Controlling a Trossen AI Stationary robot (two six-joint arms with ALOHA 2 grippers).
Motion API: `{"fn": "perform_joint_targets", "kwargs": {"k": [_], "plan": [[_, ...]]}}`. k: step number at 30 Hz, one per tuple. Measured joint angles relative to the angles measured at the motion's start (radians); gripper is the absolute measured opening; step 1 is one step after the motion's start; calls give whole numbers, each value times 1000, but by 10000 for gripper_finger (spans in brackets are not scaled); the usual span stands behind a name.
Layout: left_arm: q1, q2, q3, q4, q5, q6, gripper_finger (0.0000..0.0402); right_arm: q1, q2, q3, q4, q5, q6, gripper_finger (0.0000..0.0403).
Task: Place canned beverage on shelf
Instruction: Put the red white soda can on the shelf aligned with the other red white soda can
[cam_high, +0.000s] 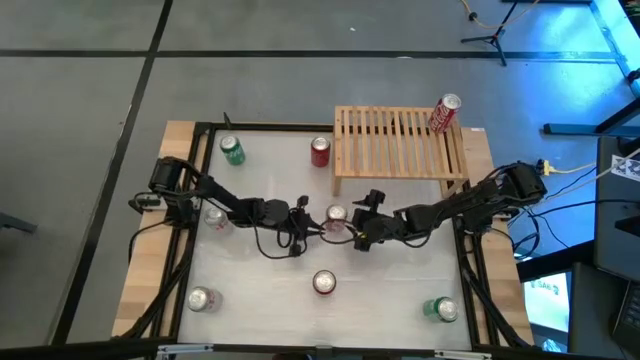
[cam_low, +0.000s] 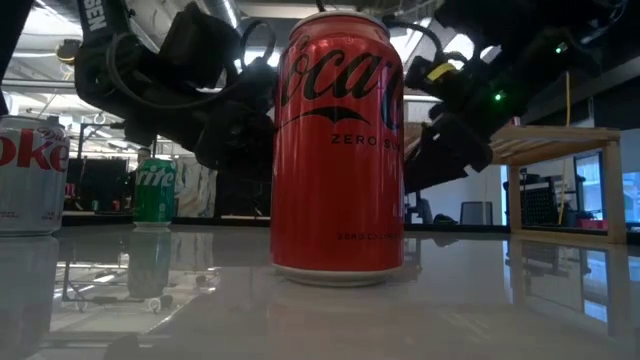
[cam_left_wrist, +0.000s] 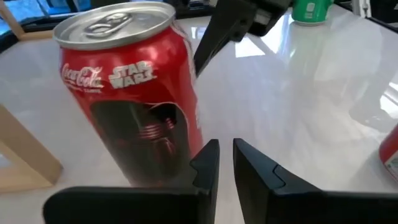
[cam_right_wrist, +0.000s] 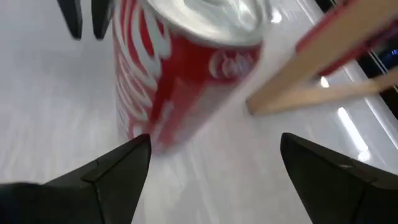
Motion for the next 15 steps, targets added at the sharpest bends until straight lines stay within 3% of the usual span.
{"fn": "perform_joint_targets", "kwargs": {"k": [5,8,15], "plan": [[-8,-1,0,-5,-14,4,40,1,-13,0,-44,-47,42,353],[-7,-26,0,-63,-84,-2,40,2,-11,0,-26,-113,64,353],[-9,-106,0,-169,-233,-4,40,3,29,0,27,-114,70,353]]}}
